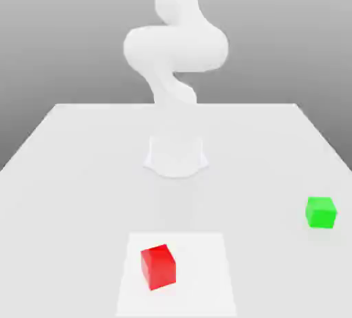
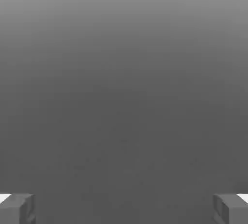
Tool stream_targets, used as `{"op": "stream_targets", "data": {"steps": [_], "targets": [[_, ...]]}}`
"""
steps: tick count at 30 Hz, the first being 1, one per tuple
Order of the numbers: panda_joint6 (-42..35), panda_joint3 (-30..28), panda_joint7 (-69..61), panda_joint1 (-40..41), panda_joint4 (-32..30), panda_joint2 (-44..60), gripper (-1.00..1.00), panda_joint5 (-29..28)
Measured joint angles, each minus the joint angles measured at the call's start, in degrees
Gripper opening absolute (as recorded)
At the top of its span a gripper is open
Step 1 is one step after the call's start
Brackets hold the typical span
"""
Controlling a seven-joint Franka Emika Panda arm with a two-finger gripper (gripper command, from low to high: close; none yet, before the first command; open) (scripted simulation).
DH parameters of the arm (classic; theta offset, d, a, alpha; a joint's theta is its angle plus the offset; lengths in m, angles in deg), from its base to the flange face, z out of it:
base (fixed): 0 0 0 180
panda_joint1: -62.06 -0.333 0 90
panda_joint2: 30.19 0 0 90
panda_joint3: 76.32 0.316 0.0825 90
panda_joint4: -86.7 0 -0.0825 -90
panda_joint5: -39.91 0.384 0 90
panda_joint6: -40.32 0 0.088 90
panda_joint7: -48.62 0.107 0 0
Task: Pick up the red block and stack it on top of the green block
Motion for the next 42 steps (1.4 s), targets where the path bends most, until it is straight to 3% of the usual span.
{"op": "stream_targets", "data": {"steps": [16, 21, 27, 28, 35, 40, 42], "targets": [[17.08, -6.72, -19.88, -4.15, -13.87, 33.62, 0.0, 2.35], [22.45, -6.85, -25.19, -3.29, -18.04, 43.94, 0.0, 2.09], [32.32, -3.55, -28.75, -0.7, -17.17, 56.35, 0.0, 5.52], [33.32, -3.13, -29.03, -0.36, -17.0, 57.54, -1.0, 5.91], [33.15, -3.06, -28.92, -0.27, -17.03, 57.39, -1.0, 5.76], [25.51, -4.81, -26.38, -1.25, -18.42, 48.3, -1.0, 2.28], [23.38, -3.03, -25.95, -3.2, -18.85, 45.74, -1.0, 1.61]]}}
